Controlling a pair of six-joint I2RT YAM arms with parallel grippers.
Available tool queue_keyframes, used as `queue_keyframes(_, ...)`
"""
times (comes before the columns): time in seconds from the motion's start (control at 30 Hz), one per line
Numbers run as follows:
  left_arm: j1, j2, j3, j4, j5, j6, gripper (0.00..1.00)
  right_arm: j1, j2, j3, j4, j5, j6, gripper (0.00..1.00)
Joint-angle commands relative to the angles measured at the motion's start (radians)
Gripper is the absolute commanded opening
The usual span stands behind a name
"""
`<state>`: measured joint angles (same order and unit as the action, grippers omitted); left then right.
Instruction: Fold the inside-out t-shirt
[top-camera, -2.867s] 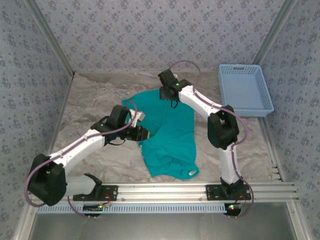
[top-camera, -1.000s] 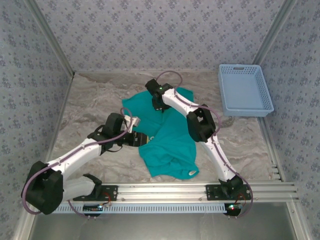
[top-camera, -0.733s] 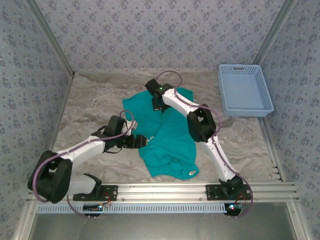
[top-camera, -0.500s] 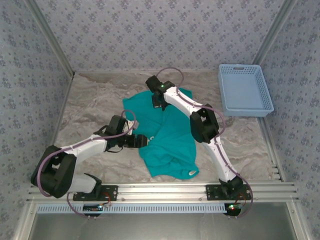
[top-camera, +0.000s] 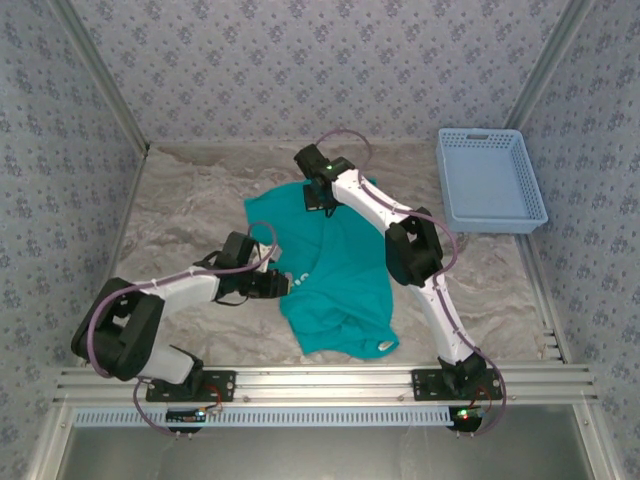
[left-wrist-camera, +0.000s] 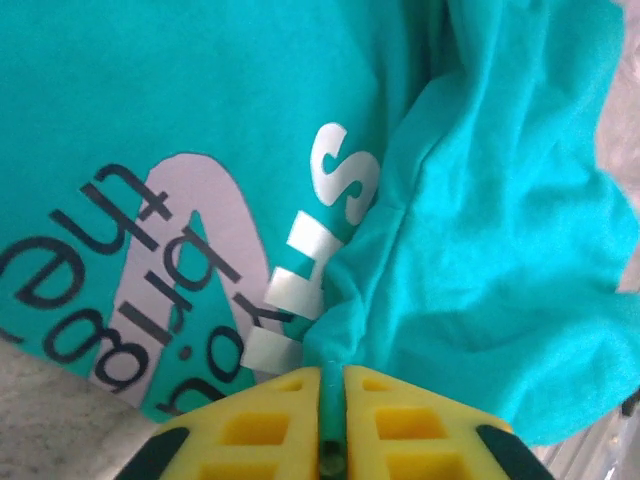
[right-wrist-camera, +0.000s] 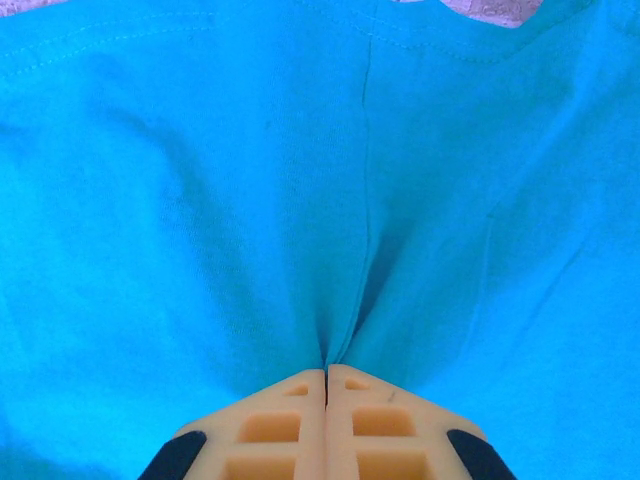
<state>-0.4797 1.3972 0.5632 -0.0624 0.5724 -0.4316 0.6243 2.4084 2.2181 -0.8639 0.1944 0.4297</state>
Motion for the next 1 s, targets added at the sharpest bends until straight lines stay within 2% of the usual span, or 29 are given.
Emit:
queue_keyframes(0.0, -0.006, -0.112, 0.034, -0.058, 0.013, 0.014, 0.0, -0.026, -0.062, -0.027, -0.017, 0.029, 0.027, 0.0)
queue_keyframes(0.23, -0.007, -0.37, 0.184, -0.278, -0.058, 0.148, 0.0, -0.12, -0.167, -0.117, 0.013, 0.01, 0.071, 0.0)
queue_keyframes(0.4, 0.0, -0.441, 0.401, -0.446, -0.083, 0.323, 0.0, -0.191, -0.287, -0.164, 0.061, -0.028, 0.105, 0.01)
queue_keyframes(0.53, 0.022, -0.399, 0.624, -0.552, -0.115, 0.531, 0.0, -0.24, -0.402, -0.192, 0.121, -0.058, 0.149, 0.01)
queue_keyframes(0.7, 0.062, -0.216, 1.016, -0.718, -0.169, 0.816, 0.0, -0.319, -0.509, -0.173, 0.164, -0.142, 0.259, 0.01)
queue_keyframes(0.8, 0.065, -0.158, 1.187, -0.77, -0.139, 0.952, 0.0, -0.332, -0.598, -0.202, 0.163, -0.095, 0.276, 0.04)
queue_keyframes(0.9, 0.064, -0.15, 1.227, -0.83, -0.026, 1.04, 0.0, -0.332, -0.693, -0.279, 0.151, -0.055, 0.265, 0.07)
queue_keyframes(0.97, 0.062, -0.177, 1.15, -0.836, 0.014, 1.051, 0.0, -0.321, -0.774, -0.401, 0.17, -0.032, 0.265, 0.07)
